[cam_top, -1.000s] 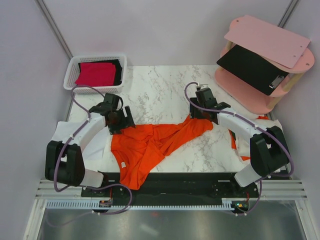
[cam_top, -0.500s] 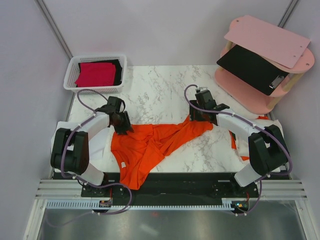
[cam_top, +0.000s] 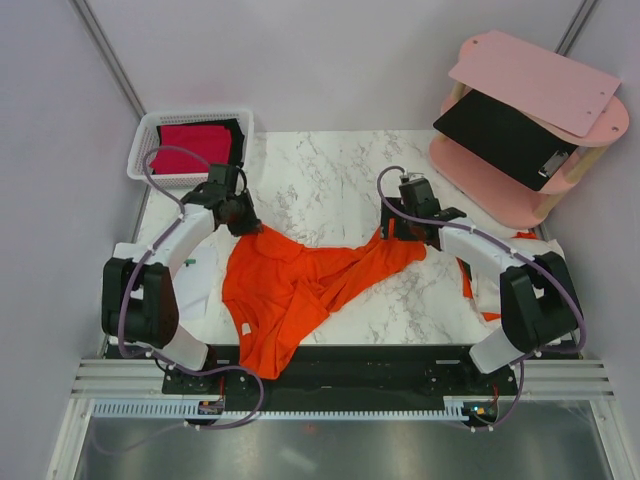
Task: Fold and stack the t-shirts
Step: Flatten out the tshirt
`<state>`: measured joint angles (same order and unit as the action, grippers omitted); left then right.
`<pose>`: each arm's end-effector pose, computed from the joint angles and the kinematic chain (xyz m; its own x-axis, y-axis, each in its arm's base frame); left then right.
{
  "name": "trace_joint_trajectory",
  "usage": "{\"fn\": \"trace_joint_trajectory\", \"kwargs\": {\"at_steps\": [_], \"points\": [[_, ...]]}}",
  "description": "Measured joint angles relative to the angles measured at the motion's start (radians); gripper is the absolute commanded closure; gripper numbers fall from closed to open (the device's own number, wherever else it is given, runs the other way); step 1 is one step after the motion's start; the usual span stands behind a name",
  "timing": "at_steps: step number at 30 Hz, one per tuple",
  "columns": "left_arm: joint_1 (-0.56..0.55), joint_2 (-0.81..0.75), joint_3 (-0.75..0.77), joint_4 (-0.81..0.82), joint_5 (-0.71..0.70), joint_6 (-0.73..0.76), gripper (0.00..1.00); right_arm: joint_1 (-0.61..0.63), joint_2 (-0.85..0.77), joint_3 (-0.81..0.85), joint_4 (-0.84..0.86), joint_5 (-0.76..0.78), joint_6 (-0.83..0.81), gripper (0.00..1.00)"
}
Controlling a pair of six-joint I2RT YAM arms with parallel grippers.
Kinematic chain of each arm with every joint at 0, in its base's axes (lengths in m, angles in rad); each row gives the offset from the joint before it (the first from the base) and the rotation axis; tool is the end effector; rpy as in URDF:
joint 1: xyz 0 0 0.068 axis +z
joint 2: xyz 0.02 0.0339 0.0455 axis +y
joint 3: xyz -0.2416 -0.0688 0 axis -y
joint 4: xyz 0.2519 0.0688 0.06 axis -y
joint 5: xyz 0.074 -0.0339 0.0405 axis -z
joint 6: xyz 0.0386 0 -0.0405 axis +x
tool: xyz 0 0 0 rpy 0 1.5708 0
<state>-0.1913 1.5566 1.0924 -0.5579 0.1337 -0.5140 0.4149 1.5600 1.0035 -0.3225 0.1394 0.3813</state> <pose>0.3203 -0.0673 0.2002 -0.8556 -0.3306 -0.3983 -0.1883 0.9155 -0.3555 0.3083 0.1300 0.1865 -0.7725 0.0624 -0.6319 -0.0330 0.9899 0.1381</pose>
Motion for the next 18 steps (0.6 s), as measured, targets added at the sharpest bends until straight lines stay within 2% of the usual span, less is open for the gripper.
{"fn": "trace_joint_trajectory", "kwargs": {"at_steps": [5,10,13,18], "points": [[0.01,0.005,0.137,-0.026,0.0,0.016,0.98,-0.107,-0.018,-0.005,0.053,-0.104,0.026,0.02],[0.013,0.048,0.192,-0.042,0.0,0.03,0.98,-0.225,-0.008,-0.005,0.137,-0.245,0.078,0.04],[0.013,0.073,0.193,-0.052,0.0,0.037,0.98,-0.286,0.046,0.002,0.199,-0.329,0.119,0.06],[0.013,0.085,0.194,-0.07,0.0,0.045,0.98,-0.299,0.208,0.045,0.269,-0.454,0.179,0.13]]}}
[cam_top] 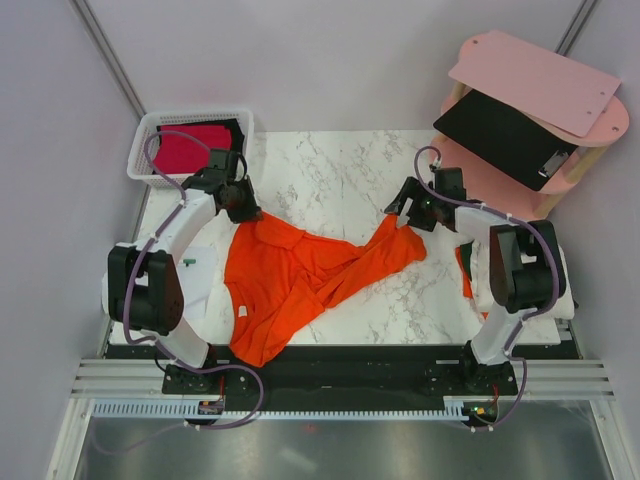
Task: Fold and stack the t-shirts
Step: Flatten out the tshirt
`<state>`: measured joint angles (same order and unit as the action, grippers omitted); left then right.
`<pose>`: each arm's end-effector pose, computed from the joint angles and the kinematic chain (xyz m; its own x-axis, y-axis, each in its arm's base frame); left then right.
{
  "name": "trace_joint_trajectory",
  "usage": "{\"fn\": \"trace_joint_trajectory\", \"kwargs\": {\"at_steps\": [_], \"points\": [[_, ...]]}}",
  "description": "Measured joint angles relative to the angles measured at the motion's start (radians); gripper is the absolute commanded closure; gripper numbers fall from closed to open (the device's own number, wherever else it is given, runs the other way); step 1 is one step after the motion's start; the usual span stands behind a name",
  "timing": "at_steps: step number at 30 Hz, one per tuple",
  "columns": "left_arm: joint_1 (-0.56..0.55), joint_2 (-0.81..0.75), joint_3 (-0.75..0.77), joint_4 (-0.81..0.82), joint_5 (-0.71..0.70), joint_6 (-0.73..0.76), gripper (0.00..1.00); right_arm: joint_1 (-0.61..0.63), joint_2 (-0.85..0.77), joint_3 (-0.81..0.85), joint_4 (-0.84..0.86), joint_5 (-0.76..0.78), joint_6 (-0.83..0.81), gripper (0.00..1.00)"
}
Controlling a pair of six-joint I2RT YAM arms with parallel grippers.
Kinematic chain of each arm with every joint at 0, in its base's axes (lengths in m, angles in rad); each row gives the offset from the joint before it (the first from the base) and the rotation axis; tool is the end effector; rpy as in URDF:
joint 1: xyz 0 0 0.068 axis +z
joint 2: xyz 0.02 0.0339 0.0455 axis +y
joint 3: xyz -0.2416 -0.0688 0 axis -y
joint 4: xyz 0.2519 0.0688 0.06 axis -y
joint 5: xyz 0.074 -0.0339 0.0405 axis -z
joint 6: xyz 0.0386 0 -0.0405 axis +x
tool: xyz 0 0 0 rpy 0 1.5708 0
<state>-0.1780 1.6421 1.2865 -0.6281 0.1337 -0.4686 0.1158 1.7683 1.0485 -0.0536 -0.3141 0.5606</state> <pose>0.3499 -0.0682 0.2296 -0.8431 -0.3031 -0.4441 -0.1487 0.9252 -0.3492 0.3717 0.0552 0.1521 -0.7629 0.4204 -0.4913 0.0899 0.8214 0.5632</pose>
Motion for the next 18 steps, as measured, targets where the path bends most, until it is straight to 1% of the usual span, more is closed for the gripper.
{"fn": "trace_joint_trajectory", "kwargs": {"at_steps": [1,4,7,8,10,11,14,18], "points": [[0.0,0.0,0.001,-0.002,0.0,0.003,0.98,0.0,0.024,0.0,0.014,-0.022,0.011,0.14],[0.0,0.0,0.003,-0.003,0.0,0.01,0.98,0.003,0.065,0.0,0.032,-0.07,0.033,0.27],[0.003,0.001,0.006,-0.007,0.0,0.014,0.98,0.004,0.074,0.002,0.047,-0.103,0.047,0.43],[0.004,0.002,0.008,-0.008,0.0,0.015,0.98,0.004,0.077,0.006,0.05,-0.113,0.049,0.55],[0.007,0.002,0.013,-0.013,0.0,0.016,0.98,0.004,0.091,0.014,0.06,-0.129,0.053,0.69],[0.007,0.003,0.015,-0.013,0.0,0.017,0.98,0.004,0.097,0.017,0.065,-0.134,0.052,0.82],[0.008,0.018,0.031,-0.016,0.0,0.02,0.98,0.005,0.127,0.024,0.082,-0.144,0.058,1.0],[0.014,0.057,0.073,-0.034,-0.001,0.032,0.98,0.005,0.179,0.039,0.101,-0.148,0.059,1.0]]}}
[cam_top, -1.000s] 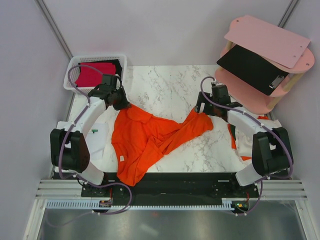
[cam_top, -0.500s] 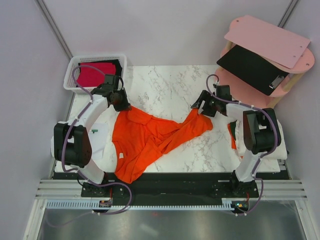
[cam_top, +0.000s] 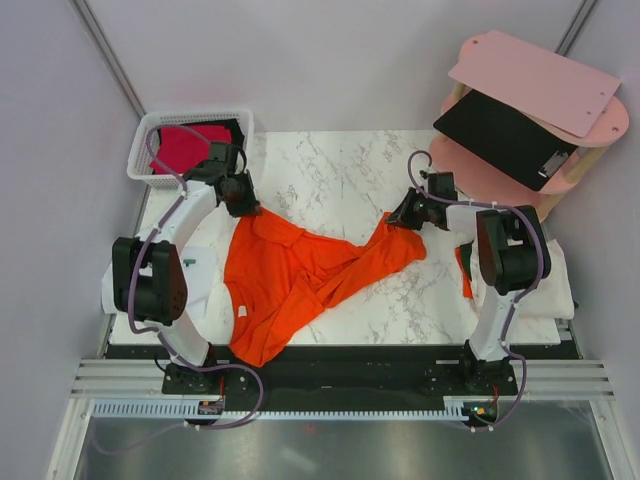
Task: Fold and stack the t-shirts
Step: Flatten out the tshirt
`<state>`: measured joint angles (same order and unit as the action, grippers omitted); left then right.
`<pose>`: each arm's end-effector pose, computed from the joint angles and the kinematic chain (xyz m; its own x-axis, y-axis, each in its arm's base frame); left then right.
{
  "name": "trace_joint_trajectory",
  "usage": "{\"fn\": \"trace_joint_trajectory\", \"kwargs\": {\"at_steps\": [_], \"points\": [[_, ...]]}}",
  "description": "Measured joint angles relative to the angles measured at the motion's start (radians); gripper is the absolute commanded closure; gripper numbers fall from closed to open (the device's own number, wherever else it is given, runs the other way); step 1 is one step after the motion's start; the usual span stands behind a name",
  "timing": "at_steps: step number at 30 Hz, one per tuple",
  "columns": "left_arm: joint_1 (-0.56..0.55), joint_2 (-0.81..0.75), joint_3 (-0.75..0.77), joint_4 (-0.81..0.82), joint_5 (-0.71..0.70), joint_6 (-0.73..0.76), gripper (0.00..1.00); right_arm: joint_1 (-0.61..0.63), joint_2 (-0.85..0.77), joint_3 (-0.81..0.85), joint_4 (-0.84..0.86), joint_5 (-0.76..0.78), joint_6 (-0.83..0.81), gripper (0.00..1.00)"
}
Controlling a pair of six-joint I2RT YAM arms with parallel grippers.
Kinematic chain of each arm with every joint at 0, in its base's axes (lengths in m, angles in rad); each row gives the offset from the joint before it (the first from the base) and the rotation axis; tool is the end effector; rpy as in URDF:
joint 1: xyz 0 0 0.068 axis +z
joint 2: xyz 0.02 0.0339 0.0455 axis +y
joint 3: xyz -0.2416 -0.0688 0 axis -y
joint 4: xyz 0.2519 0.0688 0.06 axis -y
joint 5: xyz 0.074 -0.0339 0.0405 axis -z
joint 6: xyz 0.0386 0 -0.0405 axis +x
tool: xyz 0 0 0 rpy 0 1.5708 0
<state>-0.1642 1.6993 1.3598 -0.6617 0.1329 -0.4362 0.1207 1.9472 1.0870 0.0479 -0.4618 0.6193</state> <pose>0.3632 -0.0654 0.2313 -0.8512 -0.2834 -0.4416 -0.1403 0.9339 -0.3290 0.3883 0.0644 0.1076 -0.8259 0.4233 -0.3724 0.0828 0.7444 0.6626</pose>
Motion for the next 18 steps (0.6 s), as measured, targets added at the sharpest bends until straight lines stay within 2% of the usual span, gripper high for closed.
{"fn": "trace_joint_trajectory", "kwargs": {"at_steps": [8,13,18], "points": [[0.048,0.031,0.181,-0.083,0.0,0.042,0.98,0.001,-0.033,0.033,0.021,0.02,0.013,1.0],[0.092,0.024,0.289,-0.099,0.002,0.062,0.98,0.002,-0.201,0.051,0.034,0.038,0.012,1.0],[0.103,-0.053,0.24,-0.113,0.021,0.064,0.98,0.002,-0.403,0.017,0.08,0.048,0.004,1.0]]}}
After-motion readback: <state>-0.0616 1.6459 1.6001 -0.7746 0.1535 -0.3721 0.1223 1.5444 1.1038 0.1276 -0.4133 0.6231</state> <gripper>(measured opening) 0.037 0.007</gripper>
